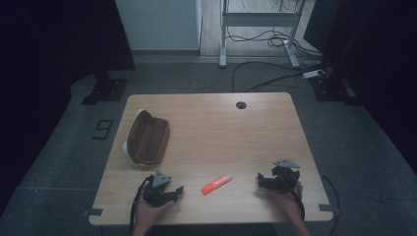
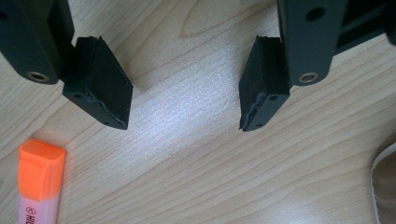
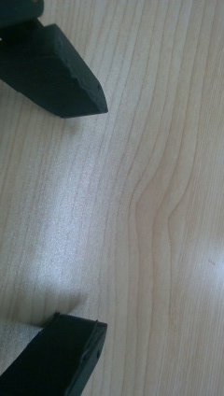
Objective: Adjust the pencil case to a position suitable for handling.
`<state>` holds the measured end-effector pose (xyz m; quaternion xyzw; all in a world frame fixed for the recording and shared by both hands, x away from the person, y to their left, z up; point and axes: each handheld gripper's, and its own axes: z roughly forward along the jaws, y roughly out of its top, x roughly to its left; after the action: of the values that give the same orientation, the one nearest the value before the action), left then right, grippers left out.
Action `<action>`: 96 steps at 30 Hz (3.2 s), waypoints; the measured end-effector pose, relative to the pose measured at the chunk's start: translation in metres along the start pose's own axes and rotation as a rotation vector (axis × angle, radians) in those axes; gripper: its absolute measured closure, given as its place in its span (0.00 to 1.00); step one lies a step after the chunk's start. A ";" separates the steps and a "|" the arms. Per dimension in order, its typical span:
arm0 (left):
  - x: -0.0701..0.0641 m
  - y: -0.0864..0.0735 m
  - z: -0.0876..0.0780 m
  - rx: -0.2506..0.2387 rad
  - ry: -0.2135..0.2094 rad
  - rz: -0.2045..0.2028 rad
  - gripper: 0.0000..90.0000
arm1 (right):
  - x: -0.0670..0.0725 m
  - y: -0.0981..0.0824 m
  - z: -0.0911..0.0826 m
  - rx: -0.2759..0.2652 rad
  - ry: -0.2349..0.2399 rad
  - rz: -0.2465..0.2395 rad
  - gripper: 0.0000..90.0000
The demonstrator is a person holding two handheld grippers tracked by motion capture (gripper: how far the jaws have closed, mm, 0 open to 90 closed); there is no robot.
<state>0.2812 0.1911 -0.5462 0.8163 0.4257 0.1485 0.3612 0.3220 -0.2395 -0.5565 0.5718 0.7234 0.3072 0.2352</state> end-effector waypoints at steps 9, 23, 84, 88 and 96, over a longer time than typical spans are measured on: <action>0.001 -0.001 -0.001 0.001 -0.001 0.003 0.39 | 0.000 0.000 0.000 -0.004 0.004 -0.002 0.00; 0.006 0.005 -0.019 -0.068 -0.004 -0.035 0.40 | 0.004 -0.003 -0.003 -0.011 0.051 -0.050 0.02; 0.089 0.019 -0.110 -0.232 0.231 -0.181 0.36 | 0.004 -0.005 -0.006 -0.016 0.056 -0.055 0.04; 0.098 0.023 -0.104 -0.221 0.243 -0.194 0.36 | 0.004 -0.005 -0.006 -0.016 0.057 -0.055 0.04; 0.116 0.025 -0.093 -0.198 0.258 -0.231 0.36 | 0.004 -0.005 -0.006 -0.019 0.055 -0.053 0.05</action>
<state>0.3137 0.3176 -0.4708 0.6968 0.5425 0.2505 0.3969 0.3135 -0.2377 -0.5563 0.5416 0.7416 0.3234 0.2285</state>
